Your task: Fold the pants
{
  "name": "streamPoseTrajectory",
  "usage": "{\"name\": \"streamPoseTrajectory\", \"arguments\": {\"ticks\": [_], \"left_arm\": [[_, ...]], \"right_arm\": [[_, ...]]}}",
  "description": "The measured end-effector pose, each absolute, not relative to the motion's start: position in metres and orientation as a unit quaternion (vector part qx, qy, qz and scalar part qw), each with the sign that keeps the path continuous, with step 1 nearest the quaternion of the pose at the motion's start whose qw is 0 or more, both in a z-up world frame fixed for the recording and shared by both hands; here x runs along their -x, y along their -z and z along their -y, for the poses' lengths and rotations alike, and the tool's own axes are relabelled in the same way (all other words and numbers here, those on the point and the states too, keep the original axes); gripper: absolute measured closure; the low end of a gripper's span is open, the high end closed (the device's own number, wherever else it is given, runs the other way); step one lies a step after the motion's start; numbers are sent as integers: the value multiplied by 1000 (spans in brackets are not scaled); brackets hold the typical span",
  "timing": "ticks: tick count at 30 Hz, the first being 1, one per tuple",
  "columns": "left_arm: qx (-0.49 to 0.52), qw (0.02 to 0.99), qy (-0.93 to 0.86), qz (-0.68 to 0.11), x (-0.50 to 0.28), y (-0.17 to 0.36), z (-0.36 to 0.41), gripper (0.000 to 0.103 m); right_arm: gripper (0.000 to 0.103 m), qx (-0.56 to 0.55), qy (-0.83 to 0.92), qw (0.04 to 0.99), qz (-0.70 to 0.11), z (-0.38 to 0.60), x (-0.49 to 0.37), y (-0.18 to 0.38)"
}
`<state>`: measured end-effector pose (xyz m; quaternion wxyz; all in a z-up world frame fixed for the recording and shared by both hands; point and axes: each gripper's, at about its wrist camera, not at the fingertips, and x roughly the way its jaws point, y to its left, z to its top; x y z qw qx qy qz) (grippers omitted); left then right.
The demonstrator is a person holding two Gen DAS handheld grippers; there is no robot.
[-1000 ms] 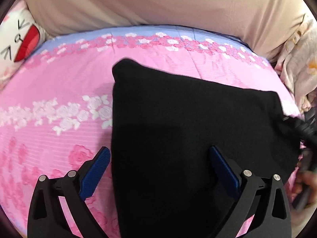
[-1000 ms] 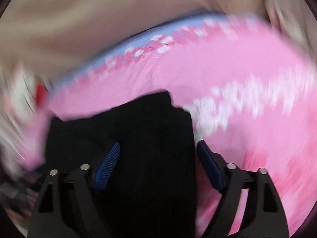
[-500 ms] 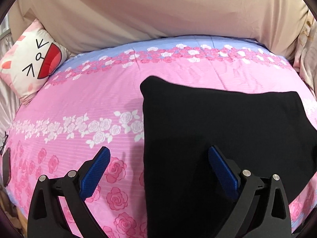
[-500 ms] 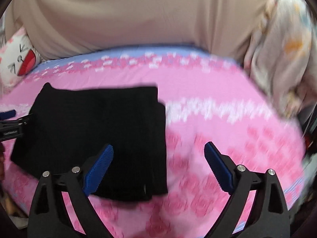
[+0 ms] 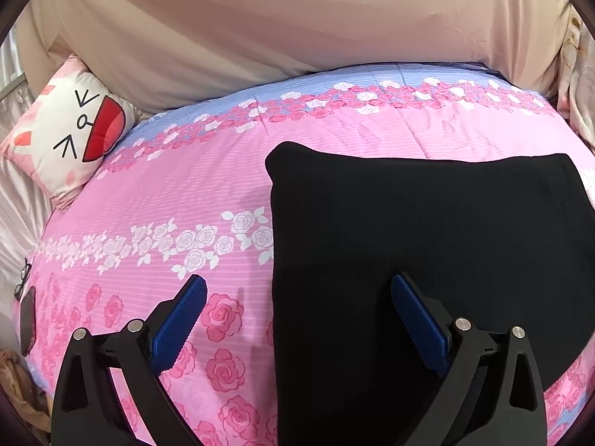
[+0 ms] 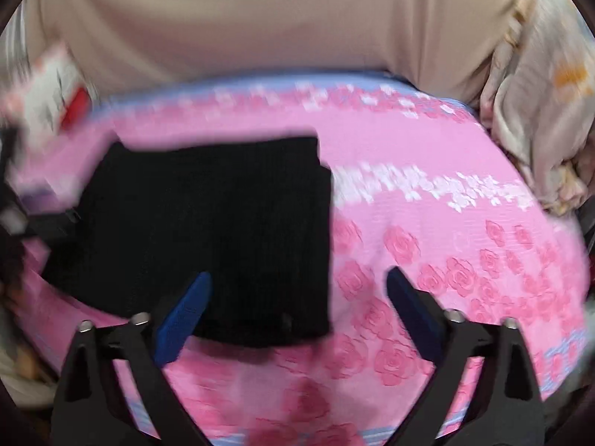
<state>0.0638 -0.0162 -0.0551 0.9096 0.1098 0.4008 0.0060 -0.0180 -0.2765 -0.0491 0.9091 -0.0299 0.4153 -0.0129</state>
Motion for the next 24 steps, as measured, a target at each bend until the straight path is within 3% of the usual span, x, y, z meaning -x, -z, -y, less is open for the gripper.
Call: {"name": "streamPoseTrajectory", "arguments": {"ticks": [3, 8, 11, 19, 24], "left_arm": [[-111, 908, -8, -405, -62, 55, 11, 5], [-89, 907, -10, -411, -58, 53, -1, 5], [-69, 906, -12, -417, -54, 48, -12, 5], [-67, 904, -58, -419, -49, 45, -43, 5], [-56, 899, -76, -429, -53, 51, -62, 5]], "right_arm": [[9, -65, -2, 904, -423, 300, 21, 45], [6, -61, -20, 929, -366, 284, 27, -4], [5, -63, -73, 922, -374, 260, 12, -15], [5, -19, -171, 882, -438, 177, -32, 12], [5, 41, -138, 877, -458, 156, -58, 47]]}}
